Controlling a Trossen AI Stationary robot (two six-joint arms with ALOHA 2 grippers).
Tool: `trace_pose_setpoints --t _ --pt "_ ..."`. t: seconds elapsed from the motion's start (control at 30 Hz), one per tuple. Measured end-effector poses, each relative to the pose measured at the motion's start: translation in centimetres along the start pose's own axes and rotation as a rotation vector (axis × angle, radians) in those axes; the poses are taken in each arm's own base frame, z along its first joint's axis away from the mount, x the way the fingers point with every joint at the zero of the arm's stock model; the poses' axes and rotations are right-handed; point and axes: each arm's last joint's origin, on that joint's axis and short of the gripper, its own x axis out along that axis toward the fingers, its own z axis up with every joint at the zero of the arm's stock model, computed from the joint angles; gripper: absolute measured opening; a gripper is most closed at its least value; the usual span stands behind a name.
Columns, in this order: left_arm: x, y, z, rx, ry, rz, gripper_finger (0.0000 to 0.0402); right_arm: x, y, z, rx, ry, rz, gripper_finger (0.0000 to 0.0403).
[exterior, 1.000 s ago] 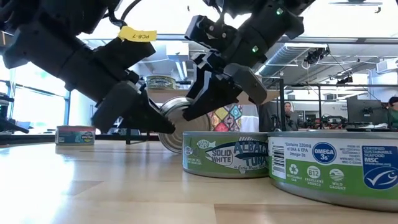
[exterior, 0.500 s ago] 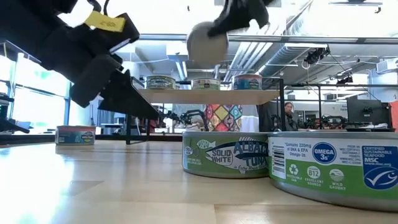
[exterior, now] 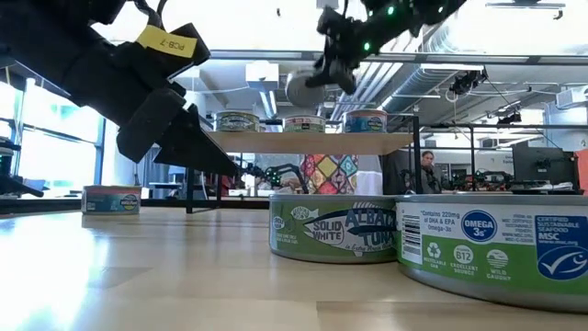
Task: Stack canned seafood by type on shelf
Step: Stack the top light green tuna can on top of the top light green tuna can on the shelf
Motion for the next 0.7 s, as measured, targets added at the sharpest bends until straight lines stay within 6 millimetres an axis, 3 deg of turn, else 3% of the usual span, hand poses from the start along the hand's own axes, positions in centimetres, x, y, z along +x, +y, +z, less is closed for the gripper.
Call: trace_pose_setpoints --t 0.2,0.47,0.7 --pt "0.2 0.2 0.0 -0.001 0.004 0.008 0.0168 2.9 0.8 -2.6 -0.002 0.099 0.015 0.0125" --pt "0.2 0.2 0.0 0.002 0.007 0.008 0.0167 3.9 0.9 -3.3 0.005 0.130 -0.014 0.0126" --pt "0.2 0.2 0.0 0.002 0.007 0.008 0.0167 3.9 0.9 -3.3 0.011 0.144 -0.031 0.0227"
